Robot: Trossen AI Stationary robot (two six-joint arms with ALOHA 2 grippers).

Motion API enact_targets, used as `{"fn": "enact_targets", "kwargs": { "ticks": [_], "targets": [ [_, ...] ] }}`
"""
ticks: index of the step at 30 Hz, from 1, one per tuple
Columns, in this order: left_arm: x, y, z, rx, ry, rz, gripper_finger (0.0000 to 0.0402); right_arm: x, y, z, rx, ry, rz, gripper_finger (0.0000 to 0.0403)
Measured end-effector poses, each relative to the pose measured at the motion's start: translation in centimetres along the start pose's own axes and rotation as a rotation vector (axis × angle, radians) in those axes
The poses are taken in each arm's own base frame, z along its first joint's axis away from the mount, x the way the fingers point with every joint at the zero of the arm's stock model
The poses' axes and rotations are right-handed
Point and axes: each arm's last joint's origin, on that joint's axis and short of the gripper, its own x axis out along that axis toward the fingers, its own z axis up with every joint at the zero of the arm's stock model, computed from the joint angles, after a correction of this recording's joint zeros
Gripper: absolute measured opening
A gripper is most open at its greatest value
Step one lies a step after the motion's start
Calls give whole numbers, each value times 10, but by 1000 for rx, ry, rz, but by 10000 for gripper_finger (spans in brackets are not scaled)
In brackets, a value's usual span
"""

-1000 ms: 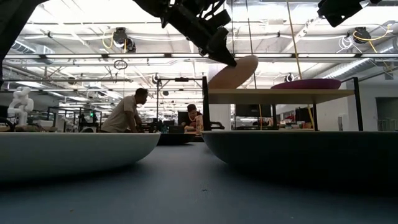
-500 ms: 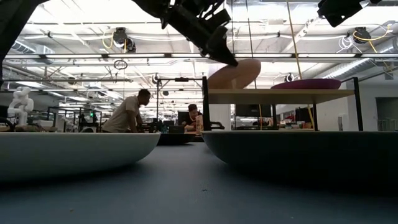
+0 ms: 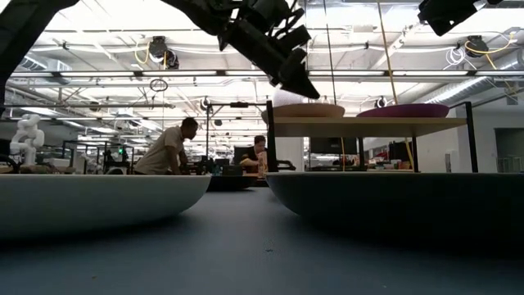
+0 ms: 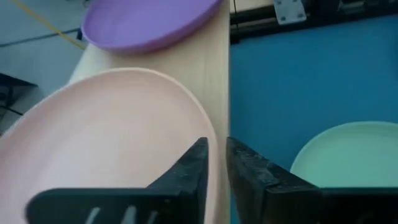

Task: Place and stack plates onto a shelf
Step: Put the right pink plate on the shelf

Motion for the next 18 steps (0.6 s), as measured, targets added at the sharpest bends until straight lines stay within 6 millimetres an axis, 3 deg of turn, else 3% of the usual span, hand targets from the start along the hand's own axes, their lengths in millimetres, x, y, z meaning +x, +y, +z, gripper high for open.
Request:
{"fn": "enact_targets", "kwargs": {
  "ticks": [5,8,13,18],
  "targets": [
    [-4,-1,8,-25,-53,19,104,0,0,0,-2,0,0,73],
    [-18,-3,19,-25,-78,57,108,0,0,0,0,1,0,73],
    [-55,-3,36,-25,-77,87,108,0,0,0,3,1,0,73],
    [-93,11,33,-55,-6,89,108,0,1,-2,11,6,5,73]
  ]
}}
